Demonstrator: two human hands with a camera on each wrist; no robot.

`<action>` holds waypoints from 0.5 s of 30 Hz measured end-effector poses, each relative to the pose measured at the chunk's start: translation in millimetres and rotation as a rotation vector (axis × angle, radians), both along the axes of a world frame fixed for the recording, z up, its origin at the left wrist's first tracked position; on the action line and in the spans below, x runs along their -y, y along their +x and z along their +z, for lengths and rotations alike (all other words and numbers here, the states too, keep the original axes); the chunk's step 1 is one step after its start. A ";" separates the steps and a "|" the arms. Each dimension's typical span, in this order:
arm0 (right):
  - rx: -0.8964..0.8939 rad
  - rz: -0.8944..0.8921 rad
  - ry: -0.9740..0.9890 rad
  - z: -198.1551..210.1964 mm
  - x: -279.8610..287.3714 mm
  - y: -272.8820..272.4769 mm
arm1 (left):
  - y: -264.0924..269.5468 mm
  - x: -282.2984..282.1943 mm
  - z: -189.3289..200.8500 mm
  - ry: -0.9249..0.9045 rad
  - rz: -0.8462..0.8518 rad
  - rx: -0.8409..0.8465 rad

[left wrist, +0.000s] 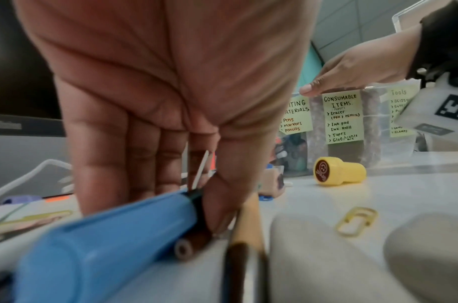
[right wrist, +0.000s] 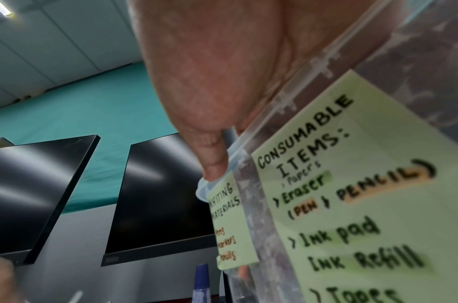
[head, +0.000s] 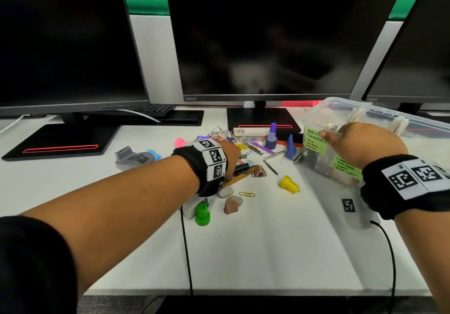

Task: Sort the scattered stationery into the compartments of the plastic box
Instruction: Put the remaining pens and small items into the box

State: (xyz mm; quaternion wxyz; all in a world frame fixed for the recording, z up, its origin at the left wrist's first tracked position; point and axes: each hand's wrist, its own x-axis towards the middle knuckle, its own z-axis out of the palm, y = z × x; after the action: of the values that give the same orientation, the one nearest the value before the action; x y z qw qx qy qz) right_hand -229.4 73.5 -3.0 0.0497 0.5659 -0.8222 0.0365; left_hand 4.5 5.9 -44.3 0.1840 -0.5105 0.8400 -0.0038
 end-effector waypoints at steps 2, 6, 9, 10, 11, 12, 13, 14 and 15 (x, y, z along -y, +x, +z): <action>0.002 -0.001 0.001 0.8 -0.6 0.0 | -4.8 1.8 -0.3 -0.024 -0.025 -0.037; -0.010 -0.002 -0.005 0.7 -1.5 0.8 | 0.3 7.4 0.5 -0.020 0.008 -0.210; -0.004 -0.003 -0.003 0.5 -1.1 1.5 | 10.3 10.8 4.2 -0.015 0.063 -0.284; -0.003 -0.001 -0.005 0.4 -1.1 1.8 | 13.3 11.3 5.8 -0.021 0.082 -0.302; -0.001 -0.001 -0.008 0.5 -1.0 2.3 | 15.6 11.6 6.8 -0.028 0.094 -0.315; -0.002 -0.004 -0.010 1.0 -1.1 2.7 | 17.1 12.0 7.4 -0.036 0.096 -0.319; -0.002 -0.008 -0.010 1.5 -1.1 3.0 | 17.5 11.9 7.4 -0.041 0.089 -0.322; -0.002 -0.014 -0.009 1.8 -1.4 3.2 | 16.8 11.3 6.2 -0.040 0.079 -0.310; -0.002 -0.018 -0.008 2.0 -1.6 3.8 | 14.7 10.0 4.3 -0.034 0.071 -0.290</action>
State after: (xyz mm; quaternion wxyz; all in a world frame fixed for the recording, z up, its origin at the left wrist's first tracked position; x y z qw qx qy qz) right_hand -225.5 75.1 -1.0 0.0533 0.5581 -0.8271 0.0389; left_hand 19.2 -4.1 -40.1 0.0520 -0.5382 0.8389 0.0622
